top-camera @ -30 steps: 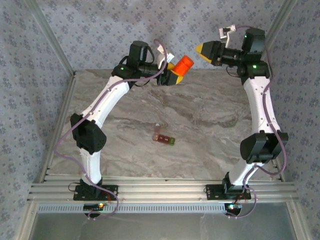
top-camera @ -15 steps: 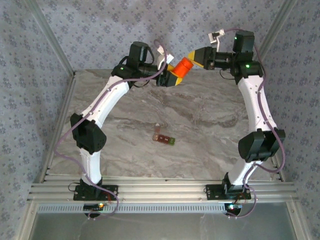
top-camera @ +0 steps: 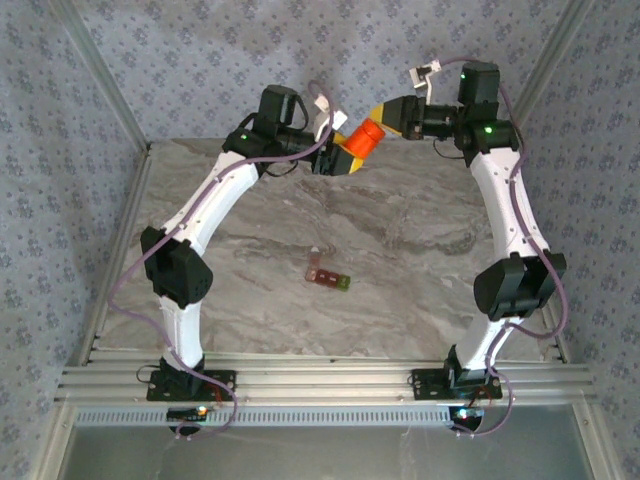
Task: Sort the pills into containers
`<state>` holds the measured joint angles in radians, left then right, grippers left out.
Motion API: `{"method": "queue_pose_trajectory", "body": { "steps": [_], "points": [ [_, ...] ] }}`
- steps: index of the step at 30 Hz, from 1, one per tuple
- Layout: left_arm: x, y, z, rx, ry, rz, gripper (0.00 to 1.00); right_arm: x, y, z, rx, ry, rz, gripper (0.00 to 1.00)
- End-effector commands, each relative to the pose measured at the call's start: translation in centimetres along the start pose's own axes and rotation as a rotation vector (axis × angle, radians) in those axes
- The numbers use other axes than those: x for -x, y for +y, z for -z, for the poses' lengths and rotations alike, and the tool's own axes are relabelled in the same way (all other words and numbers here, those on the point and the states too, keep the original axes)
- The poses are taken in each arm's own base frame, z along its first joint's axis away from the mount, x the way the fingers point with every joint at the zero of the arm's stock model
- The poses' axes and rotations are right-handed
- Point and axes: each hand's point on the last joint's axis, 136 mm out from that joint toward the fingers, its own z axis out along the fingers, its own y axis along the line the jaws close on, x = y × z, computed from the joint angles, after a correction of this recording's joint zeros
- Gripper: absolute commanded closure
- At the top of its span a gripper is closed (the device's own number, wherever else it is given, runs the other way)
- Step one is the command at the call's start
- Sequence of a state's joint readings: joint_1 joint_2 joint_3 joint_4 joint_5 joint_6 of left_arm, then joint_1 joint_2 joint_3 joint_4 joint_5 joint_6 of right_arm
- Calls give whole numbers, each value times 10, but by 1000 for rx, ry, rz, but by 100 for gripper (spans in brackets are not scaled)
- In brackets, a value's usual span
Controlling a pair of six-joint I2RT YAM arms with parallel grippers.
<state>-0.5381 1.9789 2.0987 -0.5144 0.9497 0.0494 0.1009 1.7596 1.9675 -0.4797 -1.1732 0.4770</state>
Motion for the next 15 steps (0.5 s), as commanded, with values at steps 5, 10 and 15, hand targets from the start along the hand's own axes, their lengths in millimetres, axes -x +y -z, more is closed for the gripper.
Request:
{"method": "queue_pose_trajectory", "body": {
  "steps": [5,10,15],
  "points": [
    [33,-21,6,-39,-73,-116,100,-9,-19,-2,-41,25,-79,30],
    [32,-20,6,-36,-72,-114,100,-8,-26,2,-66,14,-88,28],
    [33,-20,6,-35,-72,-116,100,-7,-29,5,-75,8,-92,26]
  ]
}}
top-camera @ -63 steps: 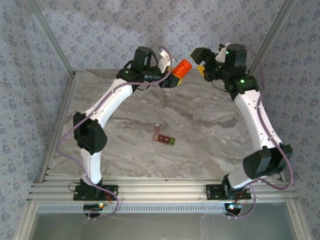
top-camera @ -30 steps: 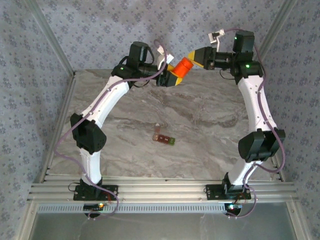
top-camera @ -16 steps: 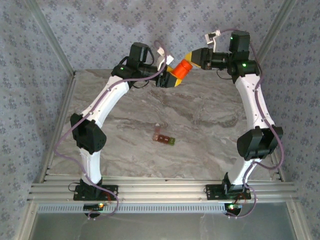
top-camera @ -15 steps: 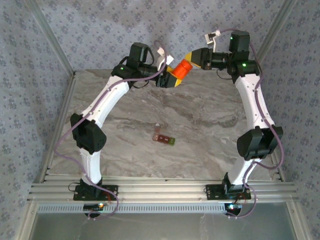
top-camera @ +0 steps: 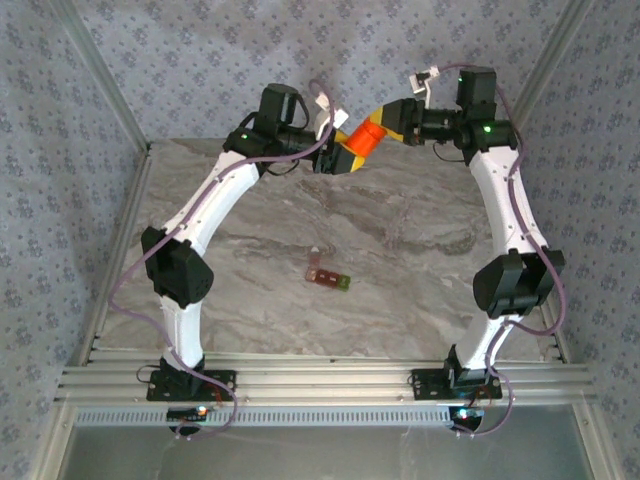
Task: Sort the pills into containers
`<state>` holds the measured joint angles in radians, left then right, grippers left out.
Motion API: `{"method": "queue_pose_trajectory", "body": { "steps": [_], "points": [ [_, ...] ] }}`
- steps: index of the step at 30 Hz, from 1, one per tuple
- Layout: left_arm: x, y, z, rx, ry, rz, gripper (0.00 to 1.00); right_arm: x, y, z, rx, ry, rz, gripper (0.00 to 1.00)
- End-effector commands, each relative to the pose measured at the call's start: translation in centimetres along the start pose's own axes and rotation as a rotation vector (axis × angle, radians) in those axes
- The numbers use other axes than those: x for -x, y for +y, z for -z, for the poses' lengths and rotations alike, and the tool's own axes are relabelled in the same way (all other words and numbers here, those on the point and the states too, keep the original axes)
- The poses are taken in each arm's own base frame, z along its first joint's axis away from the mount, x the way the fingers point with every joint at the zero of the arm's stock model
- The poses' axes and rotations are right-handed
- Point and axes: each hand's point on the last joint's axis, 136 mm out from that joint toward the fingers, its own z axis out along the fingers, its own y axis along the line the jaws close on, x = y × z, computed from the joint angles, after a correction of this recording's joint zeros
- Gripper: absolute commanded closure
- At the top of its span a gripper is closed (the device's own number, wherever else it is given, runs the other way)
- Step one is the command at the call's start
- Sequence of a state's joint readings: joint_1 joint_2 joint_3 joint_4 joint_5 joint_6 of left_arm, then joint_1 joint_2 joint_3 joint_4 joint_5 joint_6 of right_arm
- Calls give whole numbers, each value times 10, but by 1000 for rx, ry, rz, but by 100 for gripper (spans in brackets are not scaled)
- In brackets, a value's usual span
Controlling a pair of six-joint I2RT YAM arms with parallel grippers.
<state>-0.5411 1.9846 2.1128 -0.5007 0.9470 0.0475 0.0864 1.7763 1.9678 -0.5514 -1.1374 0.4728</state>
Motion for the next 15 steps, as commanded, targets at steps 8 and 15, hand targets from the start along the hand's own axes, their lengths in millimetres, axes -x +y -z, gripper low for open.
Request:
{"method": "queue_pose_trajectory", "body": {
  "steps": [8,15],
  "points": [
    [27,-17,6,-34,-59,-96,100,-8,2,-7,23,32,-8,37],
    [27,-17,6,-34,-59,-96,100,-10,9,-10,49,43,-2,51]
  ]
}}
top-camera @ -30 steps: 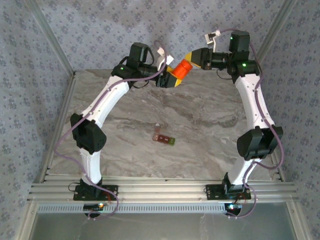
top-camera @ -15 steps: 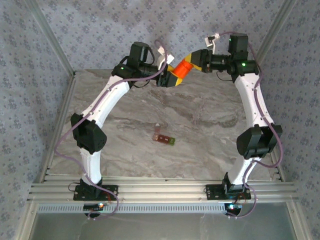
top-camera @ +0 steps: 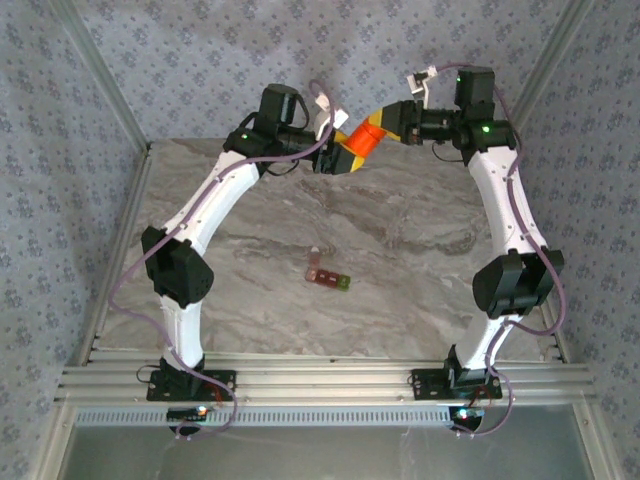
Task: Sort the pills into containers
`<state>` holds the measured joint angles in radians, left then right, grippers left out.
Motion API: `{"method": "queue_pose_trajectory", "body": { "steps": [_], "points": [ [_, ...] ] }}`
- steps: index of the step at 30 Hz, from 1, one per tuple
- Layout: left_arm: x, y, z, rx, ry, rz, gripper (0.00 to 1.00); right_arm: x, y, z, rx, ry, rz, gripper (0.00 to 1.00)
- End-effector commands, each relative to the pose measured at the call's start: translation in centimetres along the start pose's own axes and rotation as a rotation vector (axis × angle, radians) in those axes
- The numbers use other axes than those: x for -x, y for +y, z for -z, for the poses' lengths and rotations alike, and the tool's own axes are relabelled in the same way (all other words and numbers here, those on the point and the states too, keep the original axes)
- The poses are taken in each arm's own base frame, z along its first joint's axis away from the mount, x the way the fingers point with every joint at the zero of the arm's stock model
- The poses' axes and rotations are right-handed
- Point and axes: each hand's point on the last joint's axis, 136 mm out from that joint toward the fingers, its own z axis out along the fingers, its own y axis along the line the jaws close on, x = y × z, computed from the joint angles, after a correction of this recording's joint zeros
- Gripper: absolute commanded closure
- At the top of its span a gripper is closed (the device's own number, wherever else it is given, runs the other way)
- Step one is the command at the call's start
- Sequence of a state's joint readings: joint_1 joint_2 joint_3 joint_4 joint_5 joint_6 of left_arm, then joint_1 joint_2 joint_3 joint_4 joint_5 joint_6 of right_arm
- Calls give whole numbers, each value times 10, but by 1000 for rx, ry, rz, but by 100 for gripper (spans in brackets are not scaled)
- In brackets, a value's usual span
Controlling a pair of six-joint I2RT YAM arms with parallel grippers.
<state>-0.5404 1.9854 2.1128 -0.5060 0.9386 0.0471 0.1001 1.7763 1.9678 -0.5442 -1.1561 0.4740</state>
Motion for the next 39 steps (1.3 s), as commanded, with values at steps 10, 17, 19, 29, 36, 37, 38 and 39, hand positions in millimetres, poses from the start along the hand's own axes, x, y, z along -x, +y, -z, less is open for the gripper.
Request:
{"method": "queue_pose_trajectory", "body": {
  "steps": [10,17,19,29,36,37,38,39],
  "points": [
    [28,-17,6,-33,-62,-100,100,-13,7,-13,42,44,-30,57],
    [26,-4,2,53,-41,-121,100,-23,-9,-33,-69,30,-155,63],
    [22,0,-2,101,-18,-149,100,-28,-17,-39,-127,13,-205,63],
    [12,8,-15,219,42,-237,100,-40,-36,-57,-261,-152,-403,65],
    [16,6,-11,180,16,-202,100,-8,-17,-15,-218,-242,-346,41],
    [17,5,-10,169,8,-196,100,1,-12,-4,-211,-272,-317,34],
    [18,3,-10,155,1,-193,100,9,-7,7,-207,-301,-287,29],
    [19,3,-9,147,-4,-186,100,12,-3,14,-197,-306,-269,26]
  ]
}}
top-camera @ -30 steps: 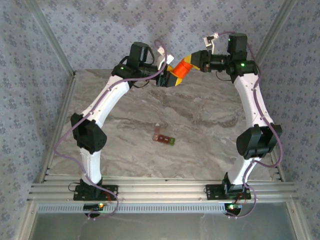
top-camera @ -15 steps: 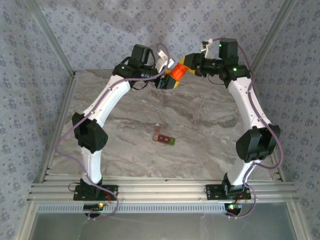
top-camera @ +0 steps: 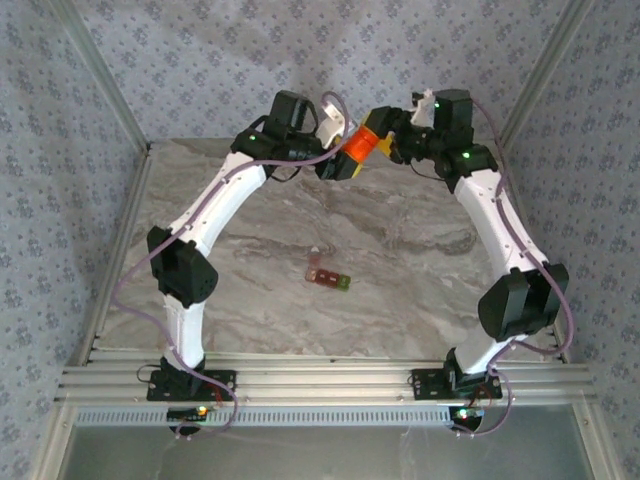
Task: Sort the pills into containers
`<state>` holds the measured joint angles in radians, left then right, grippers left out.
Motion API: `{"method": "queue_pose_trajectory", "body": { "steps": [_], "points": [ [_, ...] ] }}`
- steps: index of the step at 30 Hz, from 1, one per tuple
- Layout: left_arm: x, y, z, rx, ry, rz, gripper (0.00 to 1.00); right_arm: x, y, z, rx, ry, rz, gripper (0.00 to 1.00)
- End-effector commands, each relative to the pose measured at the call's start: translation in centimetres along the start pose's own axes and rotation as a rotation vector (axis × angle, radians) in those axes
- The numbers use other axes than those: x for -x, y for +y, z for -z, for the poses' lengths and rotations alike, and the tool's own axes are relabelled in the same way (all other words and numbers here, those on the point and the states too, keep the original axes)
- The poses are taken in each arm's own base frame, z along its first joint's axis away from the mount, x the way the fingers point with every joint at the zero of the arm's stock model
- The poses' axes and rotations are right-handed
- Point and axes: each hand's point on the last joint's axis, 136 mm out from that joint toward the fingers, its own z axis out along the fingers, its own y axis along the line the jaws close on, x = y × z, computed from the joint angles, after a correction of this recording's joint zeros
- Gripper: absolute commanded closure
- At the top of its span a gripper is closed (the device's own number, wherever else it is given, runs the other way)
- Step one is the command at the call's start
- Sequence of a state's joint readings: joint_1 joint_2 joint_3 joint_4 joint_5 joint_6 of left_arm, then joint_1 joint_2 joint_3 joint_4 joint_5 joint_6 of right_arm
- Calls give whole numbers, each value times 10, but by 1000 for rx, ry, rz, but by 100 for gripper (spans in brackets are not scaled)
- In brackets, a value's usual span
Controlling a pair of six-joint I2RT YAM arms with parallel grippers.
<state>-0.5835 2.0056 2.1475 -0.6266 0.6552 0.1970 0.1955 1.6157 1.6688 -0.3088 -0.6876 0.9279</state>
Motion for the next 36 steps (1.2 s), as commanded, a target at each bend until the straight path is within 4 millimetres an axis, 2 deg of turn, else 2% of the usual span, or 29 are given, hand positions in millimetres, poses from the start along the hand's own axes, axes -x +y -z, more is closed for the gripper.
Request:
{"method": "queue_pose_trajectory", "body": {
  "steps": [1,4,7,11,15,20,25,29,36],
  "points": [
    [46,-24,14,-84,-145,-84,100,14,40,39,107,-35,84,24],
    [52,-30,19,-145,-171,-63,100,17,48,53,145,-26,160,20],
    [58,-37,26,-210,-196,-37,100,13,50,58,181,21,232,18],
    [62,-46,29,-283,-209,-13,100,9,58,54,212,82,308,17],
    [61,-47,27,-303,-202,7,100,-1,74,48,240,129,374,17],
    [62,-49,27,-310,-202,6,100,-9,73,37,210,163,387,18],
    [62,-49,28,-307,-202,3,100,-11,72,34,202,168,385,29],
    [61,-49,27,-306,-199,4,100,-13,70,33,194,179,380,44],
    [62,-48,27,-301,-202,2,100,-30,66,27,166,215,367,56]
  ]
}}
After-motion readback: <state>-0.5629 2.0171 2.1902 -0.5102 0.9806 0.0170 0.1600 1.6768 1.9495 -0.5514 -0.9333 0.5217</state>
